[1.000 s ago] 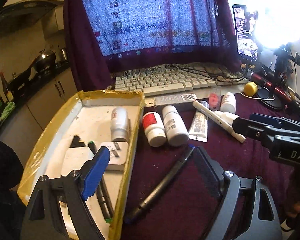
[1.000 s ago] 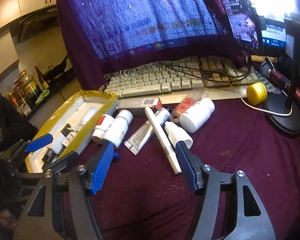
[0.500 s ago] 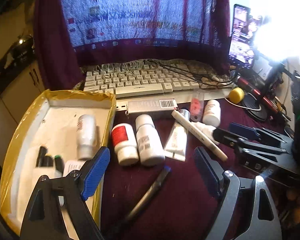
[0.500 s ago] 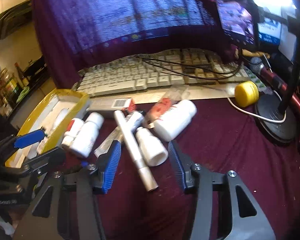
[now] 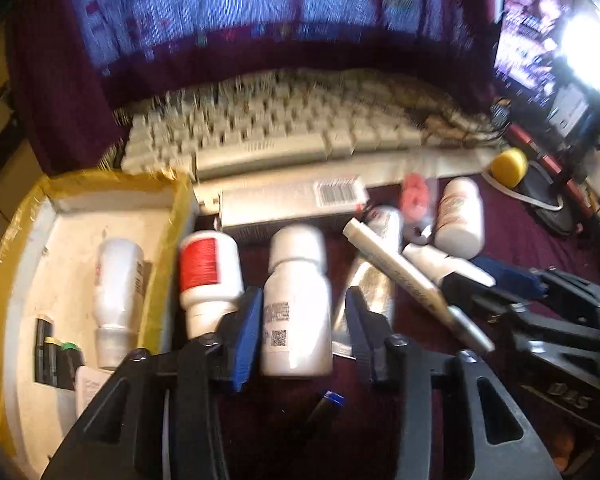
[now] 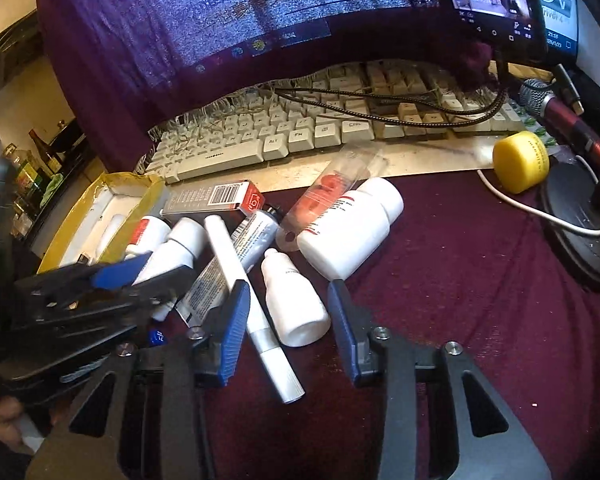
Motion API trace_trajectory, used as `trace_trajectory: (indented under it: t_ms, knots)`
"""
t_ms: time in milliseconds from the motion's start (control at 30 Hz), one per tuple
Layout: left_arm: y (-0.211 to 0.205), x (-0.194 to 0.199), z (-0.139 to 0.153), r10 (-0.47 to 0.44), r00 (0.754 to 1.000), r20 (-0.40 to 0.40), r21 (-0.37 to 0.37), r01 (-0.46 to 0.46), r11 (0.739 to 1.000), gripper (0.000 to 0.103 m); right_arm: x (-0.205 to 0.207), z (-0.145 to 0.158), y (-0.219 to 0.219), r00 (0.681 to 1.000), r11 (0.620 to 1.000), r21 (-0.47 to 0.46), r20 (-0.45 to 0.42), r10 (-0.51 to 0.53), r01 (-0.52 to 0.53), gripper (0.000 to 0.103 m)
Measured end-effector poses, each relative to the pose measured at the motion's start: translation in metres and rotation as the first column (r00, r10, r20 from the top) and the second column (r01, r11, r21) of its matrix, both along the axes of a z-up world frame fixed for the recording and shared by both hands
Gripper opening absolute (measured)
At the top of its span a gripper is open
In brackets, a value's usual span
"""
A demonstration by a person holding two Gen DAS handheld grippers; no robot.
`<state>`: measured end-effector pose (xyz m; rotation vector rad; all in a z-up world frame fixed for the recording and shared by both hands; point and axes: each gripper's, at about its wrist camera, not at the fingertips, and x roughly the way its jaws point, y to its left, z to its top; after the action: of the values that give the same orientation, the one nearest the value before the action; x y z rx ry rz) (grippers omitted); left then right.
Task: Organize objects
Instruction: 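Grasp the small white dropper bottle with the right gripper while the left grasps a white pill bottle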
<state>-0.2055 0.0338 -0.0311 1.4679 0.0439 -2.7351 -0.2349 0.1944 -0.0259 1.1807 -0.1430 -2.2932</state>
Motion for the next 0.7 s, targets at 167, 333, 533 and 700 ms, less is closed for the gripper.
trace_trajectory:
  t_ms: [167, 333, 533, 700]
  knots:
    - [-0.014, 0.02, 0.001, 0.015, 1.0, -0.004, 0.076, -0.015, 0.997, 0.03, 0.012, -0.004, 0.003, 1.0, 1.0, -0.003, 0.002, 0.008, -0.008, 0.024]
    - [-0.014, 0.061, 0.007, -0.011, 1.0, -0.021, 0.153, 0.014, 0.988, 0.03, 0.037, -0.003, 0.002, 1.0, 0.999, 0.049, -0.021, 0.023, -0.022, 0.024]
    - [-0.013, 0.085, 0.008, 0.012, 0.999, -0.033, 0.132, -0.008, 0.991, 0.03, 0.042, -0.005, -0.019, 0.998, 0.982, 0.191, -0.068, 0.009, 0.004, 0.024]
    - [-0.013, 0.09, 0.014, 0.033, 0.996, -0.083, 0.071, -0.027, 0.997, 0.03, 0.051, 0.004, -0.014, 0.995, 0.989, 0.149, -0.103, -0.007, 0.023, 0.024]
